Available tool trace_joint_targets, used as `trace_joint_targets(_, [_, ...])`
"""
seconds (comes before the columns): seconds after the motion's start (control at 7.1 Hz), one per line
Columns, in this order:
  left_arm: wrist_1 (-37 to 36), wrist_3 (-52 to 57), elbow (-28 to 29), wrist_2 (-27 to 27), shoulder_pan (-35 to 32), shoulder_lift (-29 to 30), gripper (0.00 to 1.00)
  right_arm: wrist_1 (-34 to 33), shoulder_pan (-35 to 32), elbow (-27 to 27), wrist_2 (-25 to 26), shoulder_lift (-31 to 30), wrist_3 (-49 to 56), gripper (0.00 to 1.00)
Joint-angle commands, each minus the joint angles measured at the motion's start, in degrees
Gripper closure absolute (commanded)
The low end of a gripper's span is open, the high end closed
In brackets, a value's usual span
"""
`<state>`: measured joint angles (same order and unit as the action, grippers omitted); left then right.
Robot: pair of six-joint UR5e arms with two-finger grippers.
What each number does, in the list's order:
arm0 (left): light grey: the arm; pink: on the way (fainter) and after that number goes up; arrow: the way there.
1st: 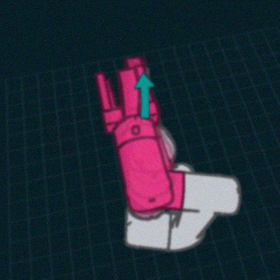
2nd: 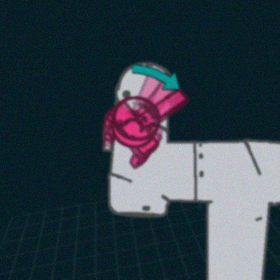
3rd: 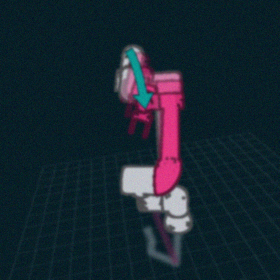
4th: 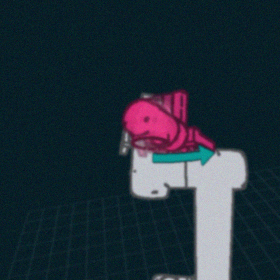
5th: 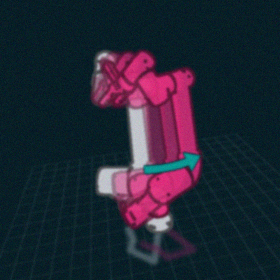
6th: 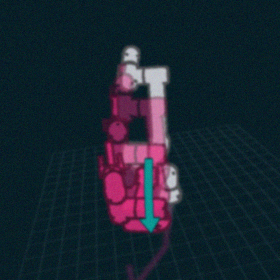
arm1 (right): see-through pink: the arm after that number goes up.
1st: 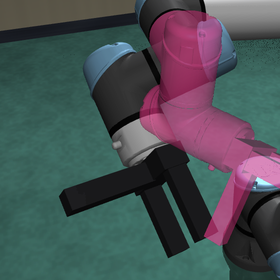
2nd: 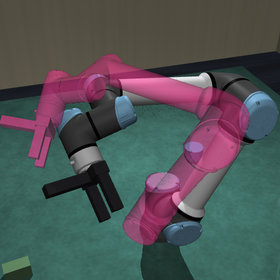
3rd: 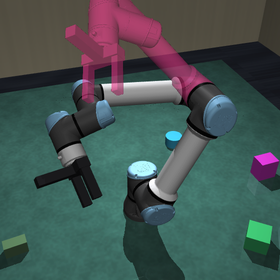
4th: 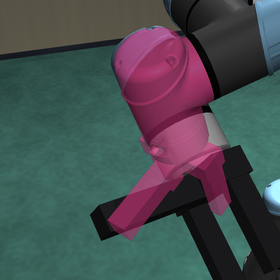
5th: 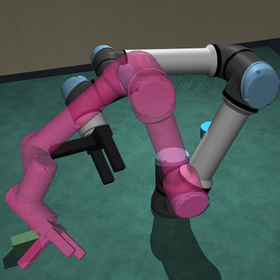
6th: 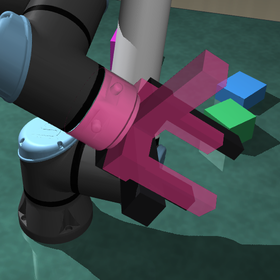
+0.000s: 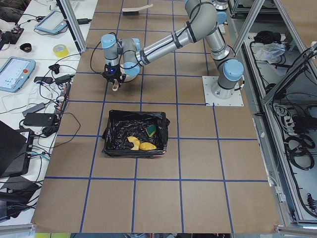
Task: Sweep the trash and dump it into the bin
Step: 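Open the left gripper to release the dustpan handle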
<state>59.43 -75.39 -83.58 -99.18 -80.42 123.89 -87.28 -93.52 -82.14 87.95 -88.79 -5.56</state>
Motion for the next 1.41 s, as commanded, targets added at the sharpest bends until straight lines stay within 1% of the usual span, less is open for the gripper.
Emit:
trace_joint_targets(0.0, [0.2, 0.0, -0.6, -4.4, 0.0, -0.9, 0.31, 0.0, -0.1, 0.0, 0.1, -0.1, 0.0, 0.0])
trace_joint_targets(0.28, [-0.3, 0.2, -1.3, -3.9, -0.1, -1.4, 0.3, 0.0, -0.1, 0.0, 0.4, -0.1, 0.0, 0.0])
trace_joint_targets(0.42, [0.1, 1.1, -1.3, -3.9, -0.7, -2.5, 0.31, -0.1, 0.2, 0.4, 0.1, 0.0, 0.0, 0.0])
trace_joint_targets(0.56, [0.2, 6.3, -0.8, -3.9, -2.4, -4.3, 0.33, -0.1, 0.6, 0.7, 0.1, 0.1, 0.0, 0.0])
trace_joint_targets(0.7, [0.2, 16.9, -0.6, -3.9, -4.0, -6.4, 0.32, -0.5, 0.6, 0.7, -0.1, 0.0, 0.0, 0.0])
trace_joint_targets(0.84, [0.1, 29.0, 0.6, -4.4, -4.7, -9.1, 0.22, -1.0, 0.6, 0.7, 0.0, -0.1, -0.2, 0.0])
trace_joint_targets(0.99, [-0.6, 42.7, 1.0, -3.8, -5.1, -12.1, 0.11, -1.0, 0.6, 0.7, 0.0, -0.1, -0.2, 0.0])
trace_joint_targets(1.13, [1.5, 48.2, 0.4, 3.2, -5.4, -15.3, 0.0, -1.0, 0.6, 0.6, 0.0, -0.1, -0.2, 0.0])
trace_joint_targets(1.27, [5.1, 49.2, -0.6, 19.6, -5.1, -17.2, 0.02, -0.9, 0.6, 0.6, 0.0, -0.1, -0.3, 0.0])
